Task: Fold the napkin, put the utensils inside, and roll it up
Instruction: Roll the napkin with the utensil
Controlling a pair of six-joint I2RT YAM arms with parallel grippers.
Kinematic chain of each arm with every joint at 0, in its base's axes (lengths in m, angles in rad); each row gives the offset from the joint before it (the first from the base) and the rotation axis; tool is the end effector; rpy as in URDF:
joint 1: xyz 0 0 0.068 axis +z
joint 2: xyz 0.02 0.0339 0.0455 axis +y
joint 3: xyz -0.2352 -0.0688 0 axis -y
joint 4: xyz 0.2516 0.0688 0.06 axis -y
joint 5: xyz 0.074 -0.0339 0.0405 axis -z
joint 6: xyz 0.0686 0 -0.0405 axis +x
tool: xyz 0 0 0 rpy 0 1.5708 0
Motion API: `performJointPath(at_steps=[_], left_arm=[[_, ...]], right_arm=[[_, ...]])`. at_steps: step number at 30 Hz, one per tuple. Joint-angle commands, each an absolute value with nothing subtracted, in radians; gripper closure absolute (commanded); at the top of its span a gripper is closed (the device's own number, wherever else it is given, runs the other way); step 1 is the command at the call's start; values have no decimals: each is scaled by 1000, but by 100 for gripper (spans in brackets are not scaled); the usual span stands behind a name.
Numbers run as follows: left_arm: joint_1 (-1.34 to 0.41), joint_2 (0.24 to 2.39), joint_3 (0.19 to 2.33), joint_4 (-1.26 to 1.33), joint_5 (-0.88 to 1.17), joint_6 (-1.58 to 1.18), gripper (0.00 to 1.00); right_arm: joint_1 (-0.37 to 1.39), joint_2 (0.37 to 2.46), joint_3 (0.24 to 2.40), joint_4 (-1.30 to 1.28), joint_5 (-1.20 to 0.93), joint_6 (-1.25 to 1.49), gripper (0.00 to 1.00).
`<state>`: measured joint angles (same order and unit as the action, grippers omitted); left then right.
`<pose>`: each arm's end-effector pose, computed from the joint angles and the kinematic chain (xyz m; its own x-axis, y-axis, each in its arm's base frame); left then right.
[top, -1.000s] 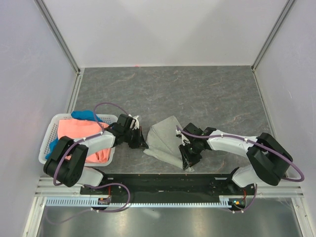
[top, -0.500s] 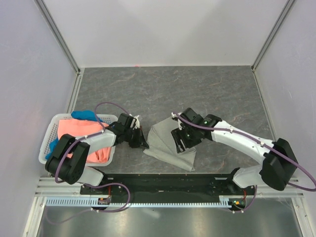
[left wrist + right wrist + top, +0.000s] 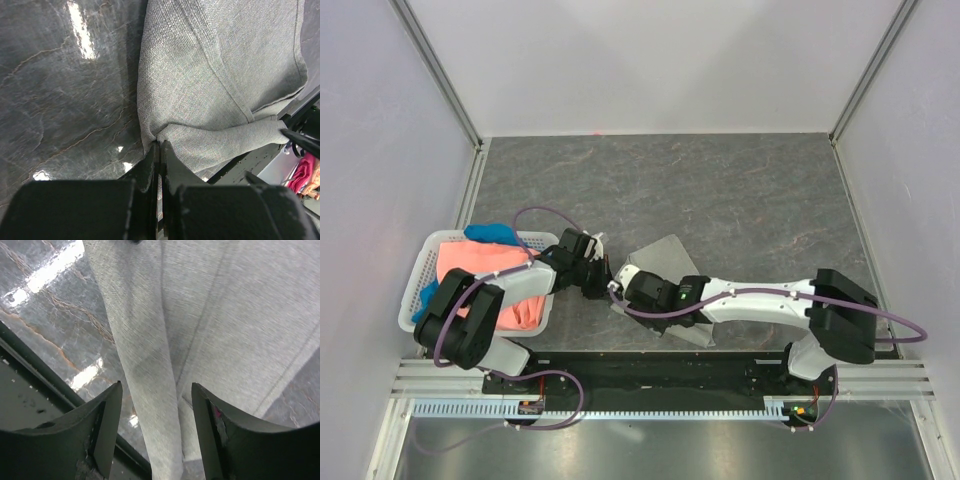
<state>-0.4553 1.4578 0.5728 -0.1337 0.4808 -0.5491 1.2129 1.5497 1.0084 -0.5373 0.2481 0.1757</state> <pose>0.2285 -0.1472 0.0757 -0.9695 -0.0406 -0.2419 0.1193 0.7837 -0.6096 0.1307 0.3013 0.1466 -0.4556 -0.7344 -0.5031 -0.8000 0.5857 -0.1305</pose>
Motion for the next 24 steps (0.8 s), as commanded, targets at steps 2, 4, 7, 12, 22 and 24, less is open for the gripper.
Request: performJointPath(at_steps=[2, 4, 7, 12, 22, 24], left_arm=[[-454, 1491, 577, -179, 428, -505, 98], [-453, 1494, 578, -181, 429, -506, 98], [-453, 1500, 581, -183, 433, -505, 98], [-454, 1505, 584, -183, 440, -505, 98], [-454, 1439, 563, -130, 472, -508, 98], [-456, 1399, 558, -121, 471, -508, 83]], right_arm=[[1232, 1606, 985, -430, 252, 106, 37], [1232, 1603, 965, -419, 229, 107, 37], [1232, 1601, 943, -407, 212, 112, 39], [1232, 1617, 908, -379, 175, 117, 44], [1161, 1674, 877, -376, 31, 118, 53], [1137, 1671, 873, -385, -55, 120, 59]])
